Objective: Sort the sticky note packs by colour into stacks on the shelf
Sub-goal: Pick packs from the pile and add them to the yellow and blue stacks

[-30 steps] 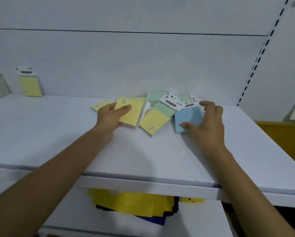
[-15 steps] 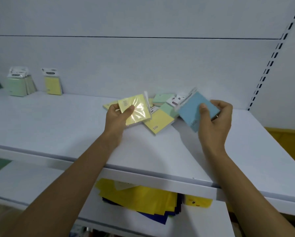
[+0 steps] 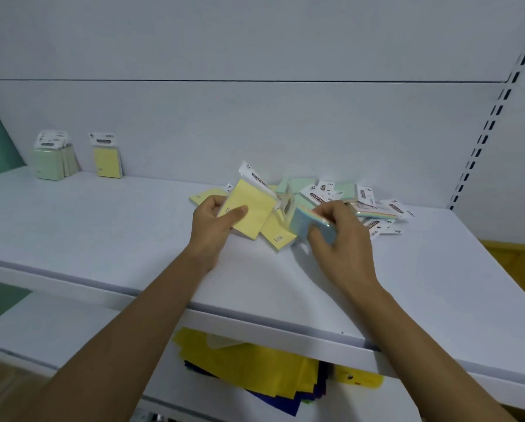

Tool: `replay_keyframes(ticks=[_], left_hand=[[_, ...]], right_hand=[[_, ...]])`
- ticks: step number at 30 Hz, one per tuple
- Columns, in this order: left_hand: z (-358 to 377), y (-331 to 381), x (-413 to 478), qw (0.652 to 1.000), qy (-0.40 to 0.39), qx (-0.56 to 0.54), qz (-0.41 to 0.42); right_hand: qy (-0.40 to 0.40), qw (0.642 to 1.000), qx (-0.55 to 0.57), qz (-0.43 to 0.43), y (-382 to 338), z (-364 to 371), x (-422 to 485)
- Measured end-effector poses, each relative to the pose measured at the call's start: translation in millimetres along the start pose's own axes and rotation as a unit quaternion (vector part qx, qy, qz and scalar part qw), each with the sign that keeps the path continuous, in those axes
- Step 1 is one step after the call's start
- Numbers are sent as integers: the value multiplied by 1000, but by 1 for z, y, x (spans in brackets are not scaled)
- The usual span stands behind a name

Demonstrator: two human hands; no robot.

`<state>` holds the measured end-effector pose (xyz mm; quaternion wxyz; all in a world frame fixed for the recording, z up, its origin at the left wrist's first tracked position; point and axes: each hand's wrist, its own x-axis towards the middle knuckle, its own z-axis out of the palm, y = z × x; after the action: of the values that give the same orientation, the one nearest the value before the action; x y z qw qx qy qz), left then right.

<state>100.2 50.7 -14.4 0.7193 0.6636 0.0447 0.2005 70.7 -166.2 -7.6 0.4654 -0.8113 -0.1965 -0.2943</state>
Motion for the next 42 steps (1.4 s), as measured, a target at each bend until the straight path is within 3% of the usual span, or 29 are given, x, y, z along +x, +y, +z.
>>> replay_keyframes(ticks=[5,12,19,23,30,34,42], left_hand=[[3,0,0,1000,6,15,-12],[2,-1,-1,999,-16,50,-3],[4,-4,-2,994,-6,102,25],[5,-3,-1,990,3,138,17],[7,3,-15,949,20,301,96],[-37,22,-17,912,36,371,170],[-206,77,-17,880,116,424,179]], right_hand=[[-10,998,-18,-57,-2,3,-3],[-11,998,-64,-24,3,9,-3],[-117,982,-127,-80,-4,7,-5],[-126,975,-158,-88,-8,7,-4],[-166,944,-263,-113,-18,5,-8],[-166,922,-312,-157,-28,5,-5],[-125,958,-205,-154,-113,113,-3]])
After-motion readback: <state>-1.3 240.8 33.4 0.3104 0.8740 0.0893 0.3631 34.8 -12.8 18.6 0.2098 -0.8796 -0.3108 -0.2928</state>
